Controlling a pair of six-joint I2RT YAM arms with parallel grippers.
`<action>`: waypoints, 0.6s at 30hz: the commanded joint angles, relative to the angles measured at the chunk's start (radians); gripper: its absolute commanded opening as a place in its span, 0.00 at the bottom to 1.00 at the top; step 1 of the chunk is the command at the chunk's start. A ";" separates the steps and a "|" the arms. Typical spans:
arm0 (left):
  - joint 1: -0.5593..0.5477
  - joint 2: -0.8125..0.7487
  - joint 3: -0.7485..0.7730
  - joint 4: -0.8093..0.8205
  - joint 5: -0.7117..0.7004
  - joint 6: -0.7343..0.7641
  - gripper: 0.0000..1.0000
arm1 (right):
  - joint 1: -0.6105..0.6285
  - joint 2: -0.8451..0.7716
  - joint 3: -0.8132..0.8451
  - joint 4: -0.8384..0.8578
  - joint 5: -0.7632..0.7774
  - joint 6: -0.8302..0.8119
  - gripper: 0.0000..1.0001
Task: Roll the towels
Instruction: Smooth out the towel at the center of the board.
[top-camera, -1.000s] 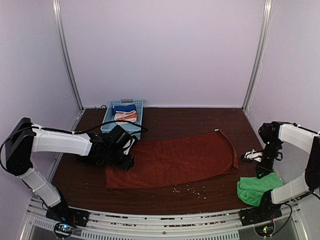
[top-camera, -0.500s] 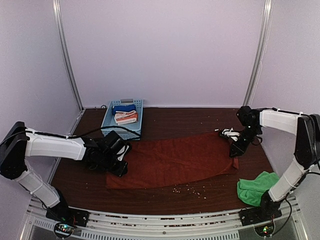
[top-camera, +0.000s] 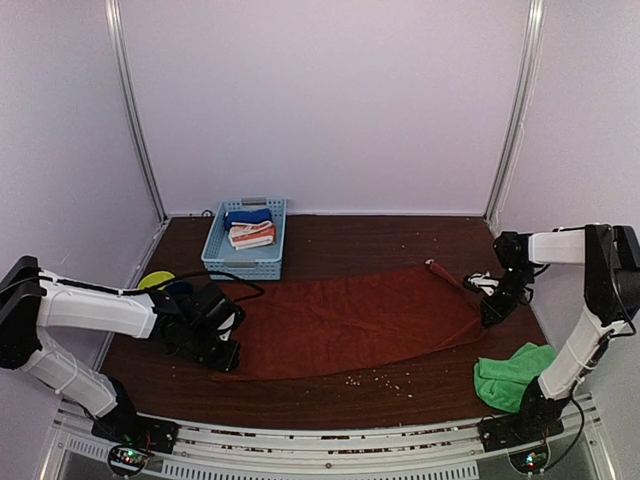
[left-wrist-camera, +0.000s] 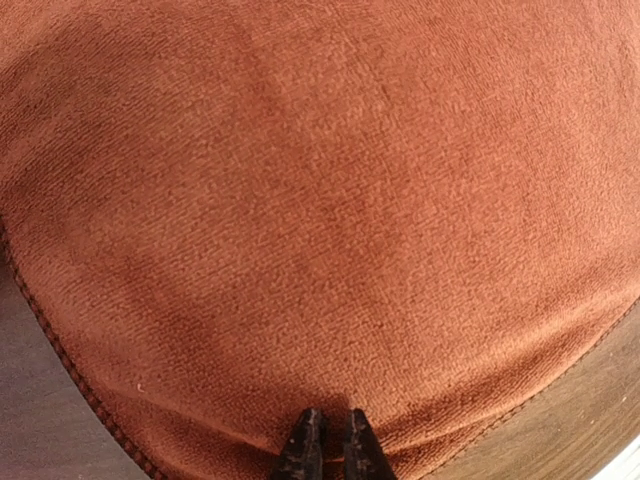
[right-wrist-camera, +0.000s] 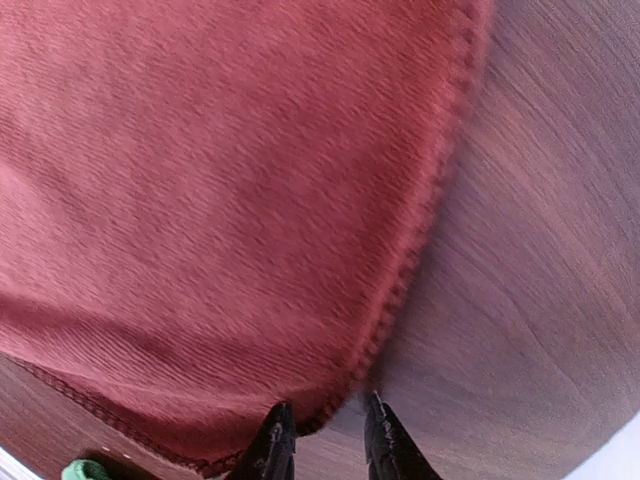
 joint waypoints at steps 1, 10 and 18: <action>-0.004 -0.013 -0.028 -0.052 0.007 -0.036 0.11 | -0.008 -0.073 -0.022 0.021 0.068 -0.015 0.27; 0.022 -0.113 0.217 -0.165 -0.137 0.039 0.38 | 0.002 -0.074 0.237 -0.073 -0.053 0.048 0.31; 0.254 0.063 0.357 -0.142 -0.162 0.105 0.57 | 0.111 0.129 0.460 0.009 0.003 0.119 0.38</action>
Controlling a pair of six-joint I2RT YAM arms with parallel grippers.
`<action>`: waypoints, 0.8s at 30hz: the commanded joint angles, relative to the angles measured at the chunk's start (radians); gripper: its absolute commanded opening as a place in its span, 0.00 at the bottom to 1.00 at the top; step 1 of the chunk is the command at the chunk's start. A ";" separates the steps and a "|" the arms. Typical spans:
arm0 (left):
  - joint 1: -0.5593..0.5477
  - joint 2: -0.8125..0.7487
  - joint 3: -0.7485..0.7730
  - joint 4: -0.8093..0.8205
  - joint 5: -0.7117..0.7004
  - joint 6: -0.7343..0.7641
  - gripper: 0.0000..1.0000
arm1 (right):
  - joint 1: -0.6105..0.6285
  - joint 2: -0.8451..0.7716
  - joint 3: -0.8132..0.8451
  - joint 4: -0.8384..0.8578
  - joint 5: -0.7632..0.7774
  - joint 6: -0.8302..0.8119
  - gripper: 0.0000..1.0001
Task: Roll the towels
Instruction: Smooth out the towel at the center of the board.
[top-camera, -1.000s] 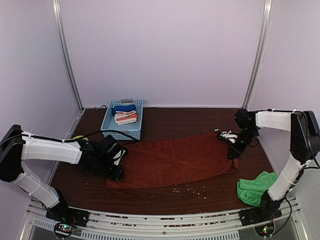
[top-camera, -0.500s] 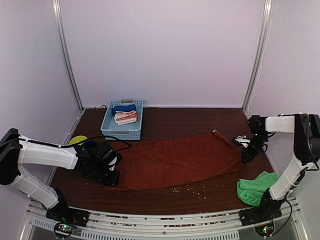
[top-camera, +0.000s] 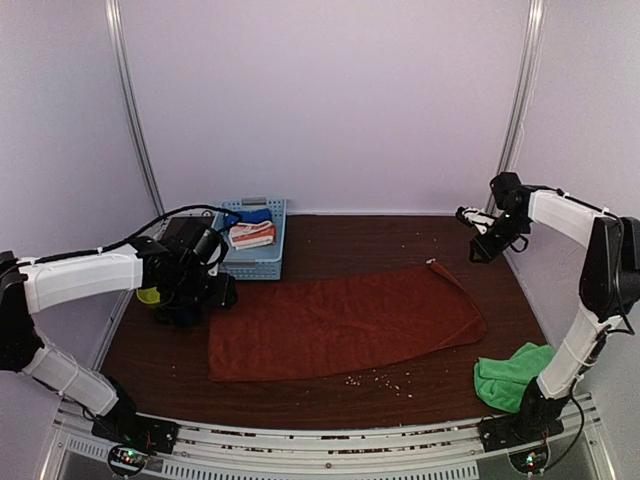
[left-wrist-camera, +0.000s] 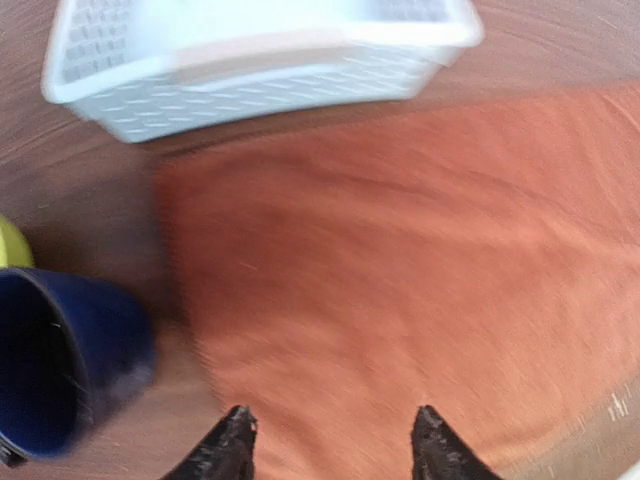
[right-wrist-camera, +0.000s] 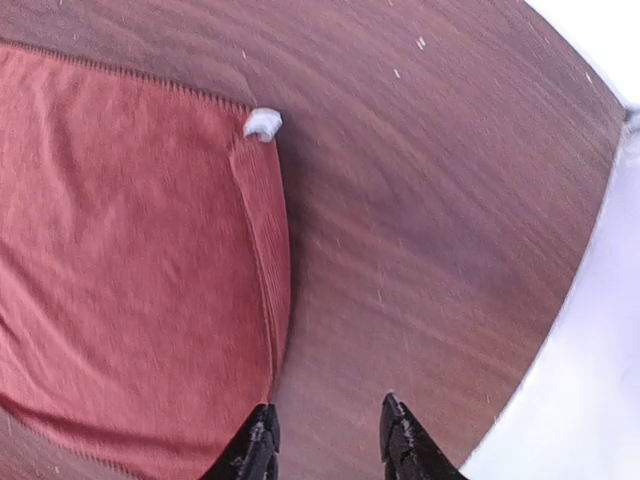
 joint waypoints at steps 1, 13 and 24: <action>0.084 0.103 0.052 0.009 -0.033 0.051 0.58 | 0.088 0.132 0.070 0.054 0.034 0.064 0.39; 0.155 0.268 0.147 0.061 -0.035 0.090 0.57 | 0.219 0.339 0.197 0.156 0.204 0.085 0.47; 0.189 0.299 0.157 0.084 -0.031 0.112 0.57 | 0.137 0.384 0.228 0.218 0.277 0.195 0.47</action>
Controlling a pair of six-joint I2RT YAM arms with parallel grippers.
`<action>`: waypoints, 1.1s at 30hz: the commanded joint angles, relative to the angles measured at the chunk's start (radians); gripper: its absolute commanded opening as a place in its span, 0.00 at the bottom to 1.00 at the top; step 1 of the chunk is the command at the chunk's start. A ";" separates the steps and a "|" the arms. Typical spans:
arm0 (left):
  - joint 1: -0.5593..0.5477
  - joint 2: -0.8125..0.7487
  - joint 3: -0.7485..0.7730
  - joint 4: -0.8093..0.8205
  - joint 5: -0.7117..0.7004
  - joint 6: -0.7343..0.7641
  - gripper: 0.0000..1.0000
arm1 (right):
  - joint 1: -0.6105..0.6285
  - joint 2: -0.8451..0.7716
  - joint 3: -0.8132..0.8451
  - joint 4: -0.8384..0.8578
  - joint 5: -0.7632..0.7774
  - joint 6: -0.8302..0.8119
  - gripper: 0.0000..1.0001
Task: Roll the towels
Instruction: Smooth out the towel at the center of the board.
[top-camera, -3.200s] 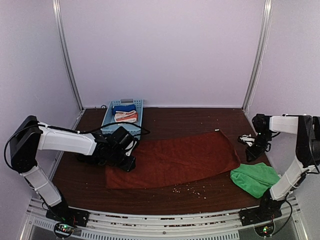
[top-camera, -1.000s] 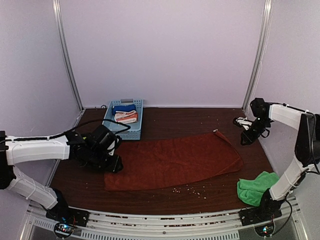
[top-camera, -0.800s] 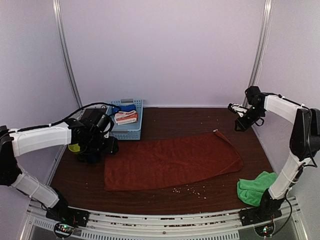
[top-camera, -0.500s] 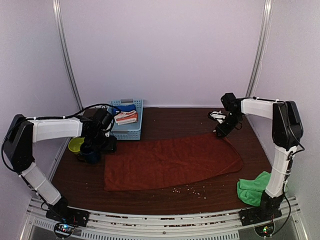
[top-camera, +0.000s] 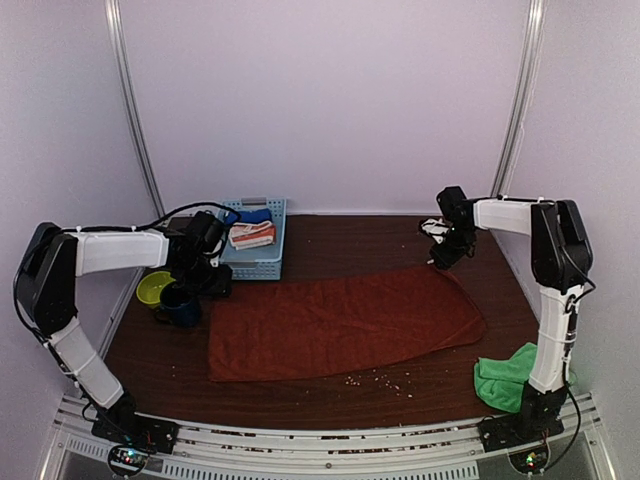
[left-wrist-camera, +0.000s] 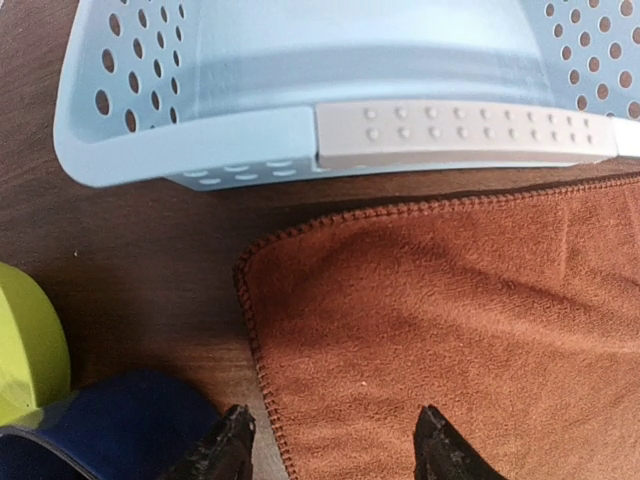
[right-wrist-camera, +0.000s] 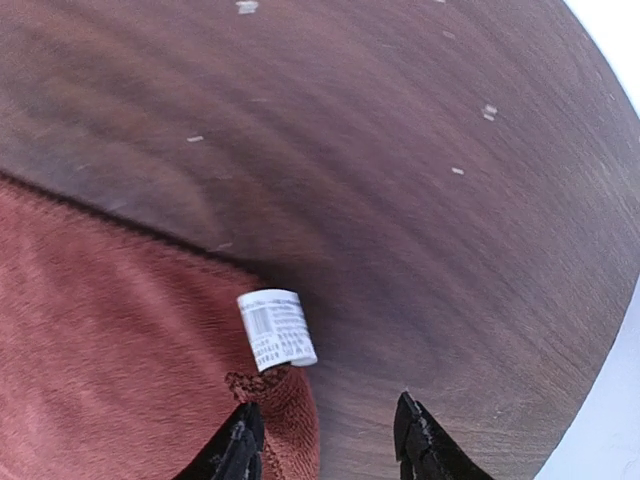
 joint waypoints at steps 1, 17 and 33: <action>0.011 0.018 0.025 0.037 -0.011 0.021 0.57 | -0.063 -0.003 0.042 0.040 0.021 0.084 0.47; 0.021 0.037 0.031 0.047 -0.007 0.028 0.56 | 0.028 -0.005 0.024 0.049 -0.042 0.057 0.47; 0.035 0.063 0.052 0.044 -0.018 0.030 0.57 | -0.029 0.037 0.025 0.043 0.012 0.106 0.13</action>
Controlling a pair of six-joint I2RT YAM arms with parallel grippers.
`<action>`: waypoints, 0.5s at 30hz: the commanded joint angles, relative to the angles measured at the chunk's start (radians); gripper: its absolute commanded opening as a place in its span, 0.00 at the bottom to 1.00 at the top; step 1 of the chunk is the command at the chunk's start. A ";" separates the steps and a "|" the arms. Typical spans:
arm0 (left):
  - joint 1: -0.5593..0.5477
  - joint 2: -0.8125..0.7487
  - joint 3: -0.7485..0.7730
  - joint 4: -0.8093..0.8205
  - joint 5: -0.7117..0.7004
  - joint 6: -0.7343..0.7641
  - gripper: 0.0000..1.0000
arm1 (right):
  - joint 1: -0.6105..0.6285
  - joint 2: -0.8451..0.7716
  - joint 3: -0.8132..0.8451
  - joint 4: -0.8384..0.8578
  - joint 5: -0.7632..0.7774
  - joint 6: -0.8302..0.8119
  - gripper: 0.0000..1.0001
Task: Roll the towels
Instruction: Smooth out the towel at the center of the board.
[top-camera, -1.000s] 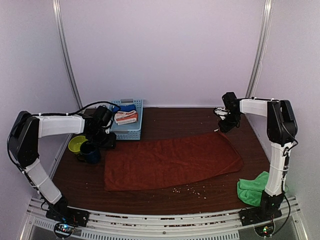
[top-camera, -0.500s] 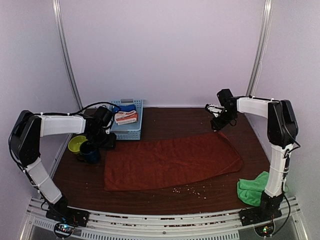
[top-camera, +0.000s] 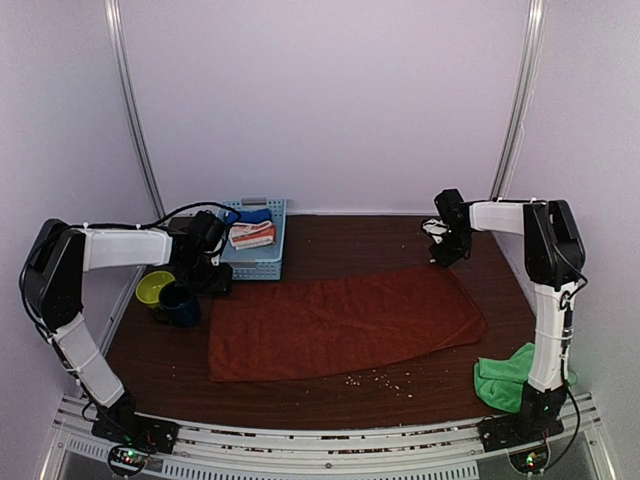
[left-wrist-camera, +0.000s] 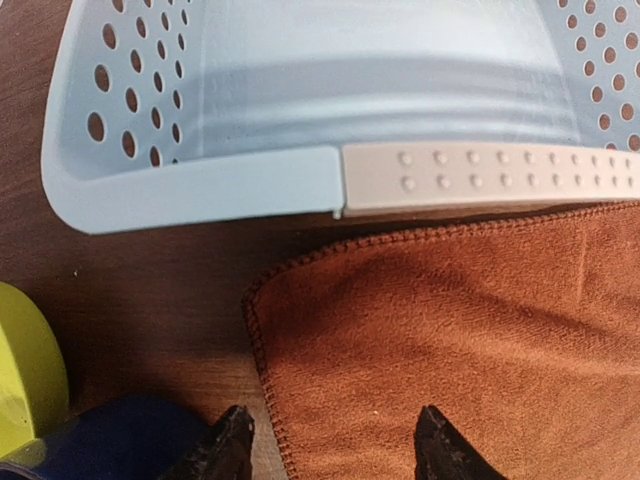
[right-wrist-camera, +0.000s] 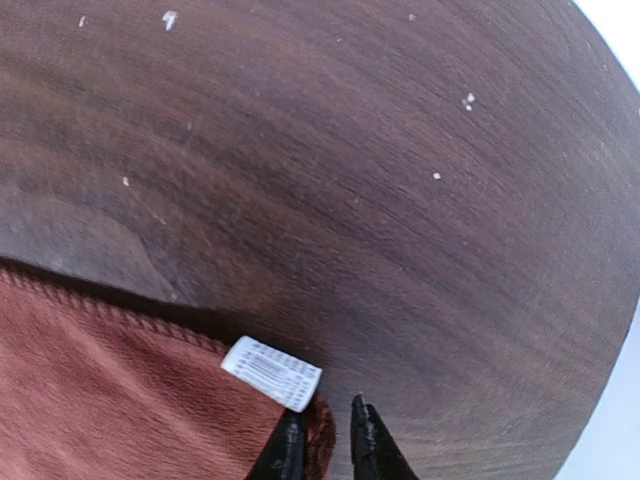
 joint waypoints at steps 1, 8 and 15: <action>0.012 0.019 0.035 0.015 -0.013 0.016 0.57 | -0.020 -0.029 -0.015 0.007 -0.031 0.009 0.08; 0.017 0.017 0.045 -0.005 -0.038 0.016 0.58 | -0.025 -0.016 0.000 -0.008 -0.088 0.010 0.00; 0.057 0.034 0.036 0.025 -0.026 0.028 0.62 | -0.057 -0.033 -0.021 0.003 -0.083 0.003 0.00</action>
